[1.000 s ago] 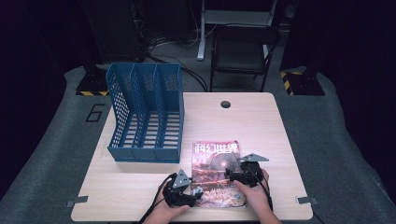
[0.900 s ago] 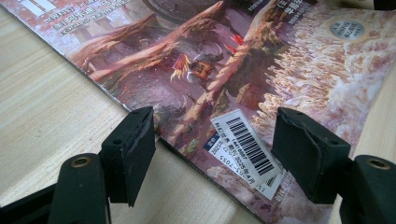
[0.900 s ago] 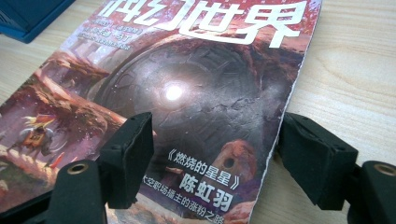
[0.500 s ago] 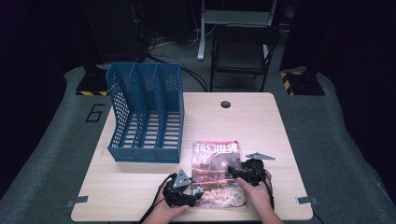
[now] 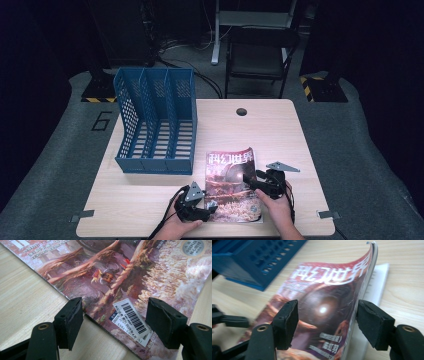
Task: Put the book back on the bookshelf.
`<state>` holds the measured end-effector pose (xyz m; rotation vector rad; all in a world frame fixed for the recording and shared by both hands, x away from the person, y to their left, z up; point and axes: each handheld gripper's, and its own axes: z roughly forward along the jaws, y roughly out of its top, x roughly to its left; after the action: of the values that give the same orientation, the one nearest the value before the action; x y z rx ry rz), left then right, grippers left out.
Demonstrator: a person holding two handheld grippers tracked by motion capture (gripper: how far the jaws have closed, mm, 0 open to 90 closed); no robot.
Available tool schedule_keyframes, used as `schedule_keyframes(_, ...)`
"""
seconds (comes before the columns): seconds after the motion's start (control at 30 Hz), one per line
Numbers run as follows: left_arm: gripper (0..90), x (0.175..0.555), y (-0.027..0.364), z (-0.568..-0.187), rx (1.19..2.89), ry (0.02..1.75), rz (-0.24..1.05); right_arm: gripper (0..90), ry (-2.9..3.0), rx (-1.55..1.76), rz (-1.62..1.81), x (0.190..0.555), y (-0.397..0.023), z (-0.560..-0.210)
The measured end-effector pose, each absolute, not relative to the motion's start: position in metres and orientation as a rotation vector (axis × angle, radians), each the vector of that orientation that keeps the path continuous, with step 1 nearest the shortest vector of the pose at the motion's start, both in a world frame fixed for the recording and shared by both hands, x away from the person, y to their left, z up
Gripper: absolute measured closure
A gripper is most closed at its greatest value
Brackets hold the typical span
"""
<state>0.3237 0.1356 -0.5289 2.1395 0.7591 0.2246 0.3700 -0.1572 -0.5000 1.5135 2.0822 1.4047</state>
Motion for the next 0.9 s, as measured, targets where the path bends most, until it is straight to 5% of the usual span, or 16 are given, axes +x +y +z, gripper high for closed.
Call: schedule_keyframes(0.9,29.8,0.324,0.136,-0.529,2.140,0.757,0.224,44.0,2.300,1.583,1.354,0.384,-0.155,-0.519)
